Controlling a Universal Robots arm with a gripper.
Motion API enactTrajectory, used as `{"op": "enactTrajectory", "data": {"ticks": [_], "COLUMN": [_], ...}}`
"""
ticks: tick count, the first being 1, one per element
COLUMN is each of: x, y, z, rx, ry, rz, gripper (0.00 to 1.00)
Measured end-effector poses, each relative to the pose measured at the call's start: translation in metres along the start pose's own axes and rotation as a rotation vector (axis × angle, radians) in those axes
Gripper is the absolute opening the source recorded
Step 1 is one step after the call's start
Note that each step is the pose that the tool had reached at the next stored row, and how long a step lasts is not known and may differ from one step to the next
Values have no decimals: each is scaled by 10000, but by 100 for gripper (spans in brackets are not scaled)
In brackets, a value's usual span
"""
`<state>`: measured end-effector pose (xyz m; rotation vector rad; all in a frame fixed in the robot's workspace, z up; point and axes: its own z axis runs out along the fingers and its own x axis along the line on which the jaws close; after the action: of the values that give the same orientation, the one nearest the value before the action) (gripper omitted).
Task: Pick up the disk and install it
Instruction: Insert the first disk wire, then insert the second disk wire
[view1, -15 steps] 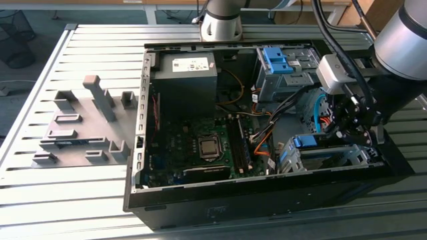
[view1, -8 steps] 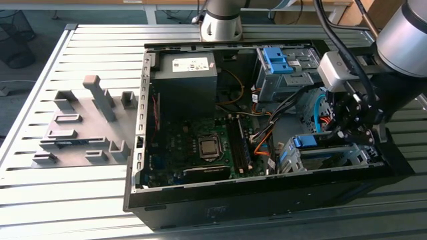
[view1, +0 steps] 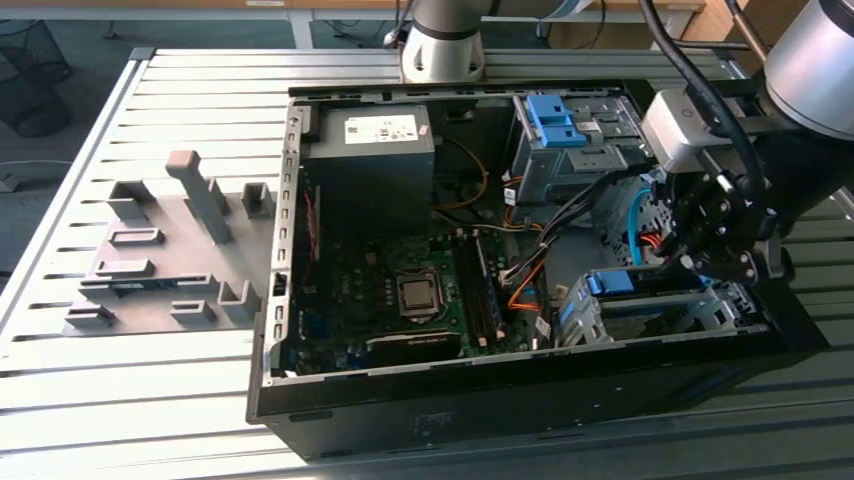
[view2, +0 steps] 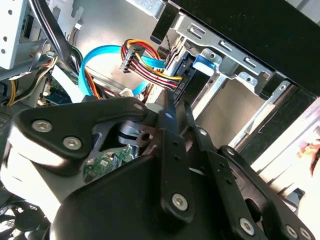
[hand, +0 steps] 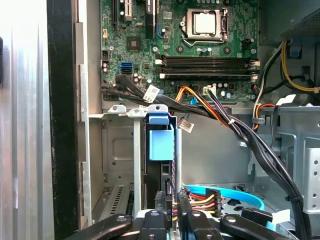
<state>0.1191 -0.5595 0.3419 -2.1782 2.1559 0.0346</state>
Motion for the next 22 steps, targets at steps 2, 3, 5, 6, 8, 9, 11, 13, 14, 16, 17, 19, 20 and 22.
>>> {"op": "enactTrajectory", "data": {"ticks": [2,3,5,6,8,9,11,13,14,16,17,19,20,22], "x": [0,0,0,0,0,0,0,0,0,0,0,0,-1,-3], "y": [0,0,0,0,0,0,0,0,0,0,0,0,2,22], "z": [-1,-1,-2,-2,-2,-3,-3,-4,-4,-4,-4,-6,-10,-31], "rx": [0,0,0,0,0,0,0,0,0,0,0,0,-2,-9], "ry": [0,2,1,2,2,2,2,2,2,2,2,3,5,6], "rz": [0,0,0,0,0,0,0,0,0,0,0,-1,-1,0], "gripper": [16,11,11,11,11,11,11,11,11,11,11,11,11,11]}}
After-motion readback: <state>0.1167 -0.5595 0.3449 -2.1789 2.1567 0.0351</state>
